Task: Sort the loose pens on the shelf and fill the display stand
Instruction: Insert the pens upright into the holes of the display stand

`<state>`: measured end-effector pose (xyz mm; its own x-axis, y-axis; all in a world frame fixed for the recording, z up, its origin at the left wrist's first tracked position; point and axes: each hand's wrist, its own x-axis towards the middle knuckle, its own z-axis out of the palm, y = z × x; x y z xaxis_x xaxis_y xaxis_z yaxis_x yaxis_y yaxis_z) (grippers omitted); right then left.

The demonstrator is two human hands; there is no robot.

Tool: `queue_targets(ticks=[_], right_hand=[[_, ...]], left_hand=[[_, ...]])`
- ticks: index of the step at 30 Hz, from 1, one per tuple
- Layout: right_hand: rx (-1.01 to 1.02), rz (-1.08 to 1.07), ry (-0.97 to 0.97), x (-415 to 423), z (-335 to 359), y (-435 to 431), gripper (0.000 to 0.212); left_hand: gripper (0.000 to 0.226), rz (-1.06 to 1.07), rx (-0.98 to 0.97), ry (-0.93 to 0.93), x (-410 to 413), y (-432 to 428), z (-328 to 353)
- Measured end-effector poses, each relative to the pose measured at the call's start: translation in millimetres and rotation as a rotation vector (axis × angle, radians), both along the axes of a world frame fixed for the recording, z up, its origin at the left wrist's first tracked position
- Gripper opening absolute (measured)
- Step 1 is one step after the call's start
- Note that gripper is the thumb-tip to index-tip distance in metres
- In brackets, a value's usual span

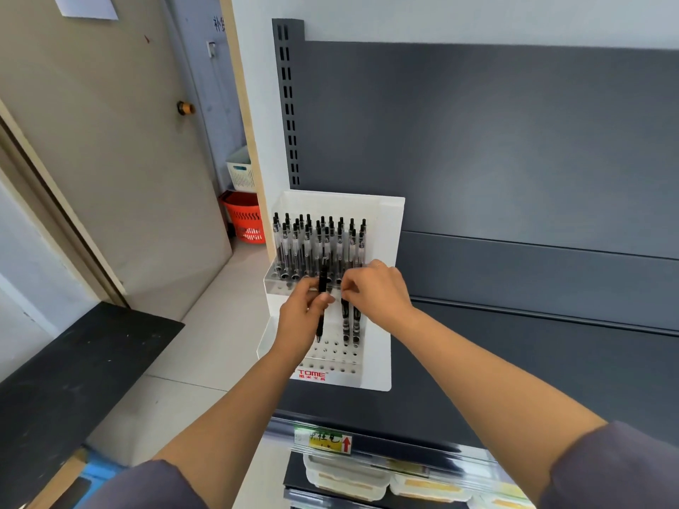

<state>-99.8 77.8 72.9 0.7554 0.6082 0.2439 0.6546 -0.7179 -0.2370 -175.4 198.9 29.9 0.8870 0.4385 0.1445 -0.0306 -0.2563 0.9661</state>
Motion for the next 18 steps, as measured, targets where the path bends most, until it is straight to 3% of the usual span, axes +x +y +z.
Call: queue_targets(ticks=[6,14,18], right_hand=[[-0.077,-0.001,-0.039,4.9,-0.4,1.4,0.013],[-0.098,0.013,0.009,5.8,1.0,-0.7,0.016],[0.206,0.012,0.153,5.4,14.6,-0.4,0.023]], left_hand=[[0.021,0.011,0.146,0.044,3.1,6.3,-3.6],[0.024,0.023,0.152,0.06,6.2,3.6,-3.0],[0.024,0.018,0.139,0.043,6.9,3.9,3.0]])
